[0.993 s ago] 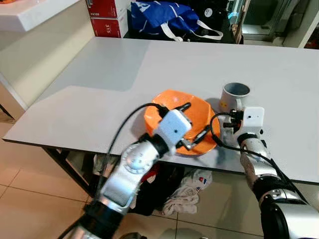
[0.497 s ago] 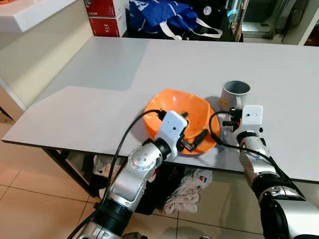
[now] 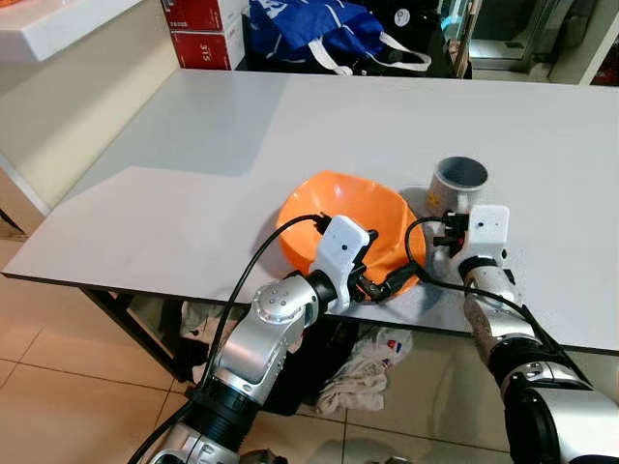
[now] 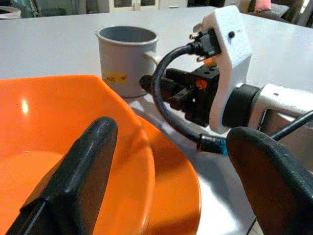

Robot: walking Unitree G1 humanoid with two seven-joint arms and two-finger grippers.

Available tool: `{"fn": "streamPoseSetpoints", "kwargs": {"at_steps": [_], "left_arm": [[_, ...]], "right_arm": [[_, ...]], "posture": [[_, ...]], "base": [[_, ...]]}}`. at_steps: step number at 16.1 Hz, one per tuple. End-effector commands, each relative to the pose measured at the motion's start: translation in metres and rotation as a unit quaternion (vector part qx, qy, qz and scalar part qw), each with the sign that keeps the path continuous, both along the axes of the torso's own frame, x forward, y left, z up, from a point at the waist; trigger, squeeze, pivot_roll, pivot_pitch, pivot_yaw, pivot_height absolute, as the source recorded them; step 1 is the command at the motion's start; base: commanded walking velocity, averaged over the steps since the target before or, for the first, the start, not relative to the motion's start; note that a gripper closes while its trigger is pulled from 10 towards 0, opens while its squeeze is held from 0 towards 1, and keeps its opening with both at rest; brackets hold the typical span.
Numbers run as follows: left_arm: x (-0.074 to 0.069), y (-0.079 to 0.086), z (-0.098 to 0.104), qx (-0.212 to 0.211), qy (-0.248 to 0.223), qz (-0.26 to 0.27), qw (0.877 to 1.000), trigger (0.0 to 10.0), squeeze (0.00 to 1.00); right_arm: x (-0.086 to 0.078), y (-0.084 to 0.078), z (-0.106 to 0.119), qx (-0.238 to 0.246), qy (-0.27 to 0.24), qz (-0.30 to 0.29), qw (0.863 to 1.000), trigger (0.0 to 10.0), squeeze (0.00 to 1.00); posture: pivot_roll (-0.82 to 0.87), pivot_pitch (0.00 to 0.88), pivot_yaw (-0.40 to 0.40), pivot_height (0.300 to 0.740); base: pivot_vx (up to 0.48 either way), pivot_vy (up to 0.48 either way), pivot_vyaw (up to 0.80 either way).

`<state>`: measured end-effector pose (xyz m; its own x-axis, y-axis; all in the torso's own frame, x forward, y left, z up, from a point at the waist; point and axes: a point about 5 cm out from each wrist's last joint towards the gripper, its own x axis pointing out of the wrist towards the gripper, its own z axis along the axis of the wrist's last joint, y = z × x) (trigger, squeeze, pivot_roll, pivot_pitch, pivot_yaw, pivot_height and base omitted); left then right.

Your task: Setting the table

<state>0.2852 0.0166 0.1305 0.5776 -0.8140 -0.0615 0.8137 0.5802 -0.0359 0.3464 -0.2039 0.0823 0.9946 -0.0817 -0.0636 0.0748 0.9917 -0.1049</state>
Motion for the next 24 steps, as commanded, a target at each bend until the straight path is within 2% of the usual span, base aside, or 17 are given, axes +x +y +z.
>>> {"fn": "streamPoseSetpoints", "kwargs": {"at_steps": [1, 10, 19, 20, 21, 24], "left_arm": [[0.003, -0.001, 0.013, -0.009, -0.014, -0.005, 1.000, 10.0, 0.00], [0.003, 0.001, 0.018, -0.015, -0.009, 0.000, 1.000, 10.0, 0.00], [0.003, 0.000, 0.018, -0.015, -0.008, 0.001, 1.000, 10.0, 0.00], [0.004, 0.000, 0.018, -0.016, -0.008, 0.001, 1.000, 10.0, 0.00], [0.004, -0.001, 0.018, -0.017, -0.008, 0.001, 1.000, 10.0, 0.00], [0.004, -0.001, 0.019, -0.017, -0.011, 0.000, 1.000, 10.0, 0.00]], "right_arm": [[0.000, 0.004, -0.002, -0.003, 0.007, 0.008, 1.000, 10.0, 1.00], [-0.003, 0.004, -0.005, -0.002, 0.008, 0.011, 1.000, 10.0, 1.00], [-0.005, -0.003, -0.004, -0.020, -0.003, -0.002, 1.000, 10.0, 1.00], [-0.005, -0.004, -0.002, -0.024, -0.009, -0.006, 1.000, 10.0, 0.39], [-0.005, -0.004, 0.000, -0.030, -0.015, -0.008, 0.999, 10.0, 0.03], [-0.004, -0.008, 0.008, -0.043, -0.039, -0.015, 0.998, 10.0, 0.00]], "posture": [[0.06, 0.054, 0.052, 0.740], [0.05, 0.037, 0.047, 0.740], [0.03, 0.039, 0.046, 0.740], [0.03, 0.041, 0.045, 0.740], [0.03, 0.041, 0.045, 0.740], [0.02, 0.041, 0.044, 0.740]], "base": [[0.000, 0.000, 0.00], [0.000, 0.000, 0.00], [0.000, 0.000, 0.00], [0.000, 0.000, 0.00], [0.000, 0.000, 0.00], [0.000, 0.000, 0.00]]}}
